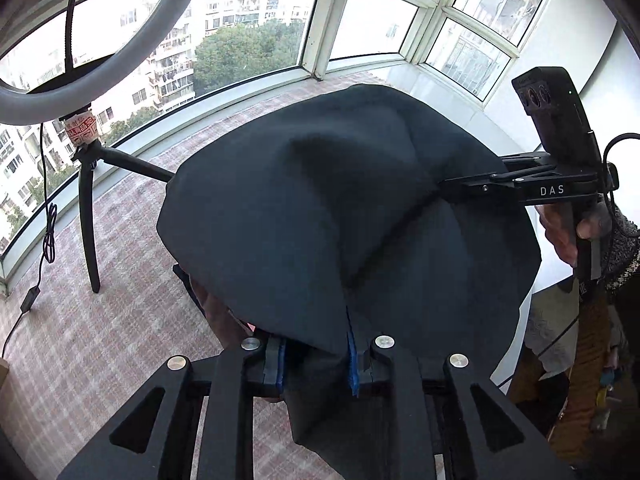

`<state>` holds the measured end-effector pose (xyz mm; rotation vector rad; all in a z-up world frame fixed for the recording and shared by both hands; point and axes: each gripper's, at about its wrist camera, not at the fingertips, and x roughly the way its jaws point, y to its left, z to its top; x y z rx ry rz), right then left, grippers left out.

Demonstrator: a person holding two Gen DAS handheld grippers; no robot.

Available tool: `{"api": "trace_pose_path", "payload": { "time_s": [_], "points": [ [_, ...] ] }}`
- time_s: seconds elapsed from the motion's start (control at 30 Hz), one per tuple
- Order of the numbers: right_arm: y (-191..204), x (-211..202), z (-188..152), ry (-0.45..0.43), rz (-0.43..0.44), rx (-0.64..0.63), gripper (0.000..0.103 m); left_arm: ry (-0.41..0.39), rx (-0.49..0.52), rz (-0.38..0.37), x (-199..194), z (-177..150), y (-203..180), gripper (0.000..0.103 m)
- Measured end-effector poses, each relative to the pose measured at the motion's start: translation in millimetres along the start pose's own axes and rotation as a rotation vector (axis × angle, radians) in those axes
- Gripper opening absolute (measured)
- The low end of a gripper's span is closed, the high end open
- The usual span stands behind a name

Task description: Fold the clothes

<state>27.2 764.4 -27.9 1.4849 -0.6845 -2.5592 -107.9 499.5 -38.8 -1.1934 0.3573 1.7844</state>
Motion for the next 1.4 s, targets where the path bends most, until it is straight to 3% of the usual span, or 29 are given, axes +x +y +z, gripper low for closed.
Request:
{"api": "trace_pose_path", "payload": {
  "time_s": [0.07, 0.23, 0.37, 0.43, 0.57, 0.73, 0.8, 0.87, 0.97, 1.17, 1.3, 1.4],
  "points": [
    [-5, -4, -1, 0.021, 0.02, 0.021, 0.035, 0.0, -0.008, -0.012, -8, -2, 4, 0.026],
    [-1, -37, -20, 0.027, -0.085, -0.02, 0.041, -0.049, 0.03, 0.014, -56, -17, 13, 0.028],
    [22, -77, -22, -0.076, -0.292, -0.093, 0.041, -0.14, 0.039, 0.07, -94, -8, 24, 0.025],
    [39, -88, -14, -0.156, -0.272, -0.131, 0.041, -0.177, 0.036, 0.079, -97, 7, 25, 0.025],
    [63, -64, 2, -0.199, -0.187, -0.169, 0.041, -0.166, 0.07, 0.002, -65, 26, 13, 0.025],
    [44, 7, -1, -0.109, -0.268, -0.157, 0.04, -0.082, 0.122, 0.124, 0, 42, 21, 0.029],
    [38, 14, -5, -0.125, -0.301, -0.157, 0.04, -0.054, 0.131, 0.162, 18, 48, 25, 0.029],
    [39, 6, -8, -0.136, -0.295, -0.135, 0.04, -0.059, 0.12, 0.156, 8, 50, 26, 0.028],
    [51, -21, -16, -0.164, -0.28, -0.135, 0.04, -0.121, 0.151, 0.149, -28, 38, 15, 0.025],
    [63, -49, -53, -0.187, -0.259, -0.119, 0.04, -0.134, 0.187, -0.01, -68, -23, -20, 0.025],
    [54, -40, -76, -0.156, -0.268, -0.07, 0.041, -0.063, 0.172, -0.021, -43, -53, -32, 0.025],
    [53, -36, -93, -0.109, -0.347, -0.1, 0.041, -0.025, 0.132, -0.028, -34, -70, -29, 0.025]
  ]
}}
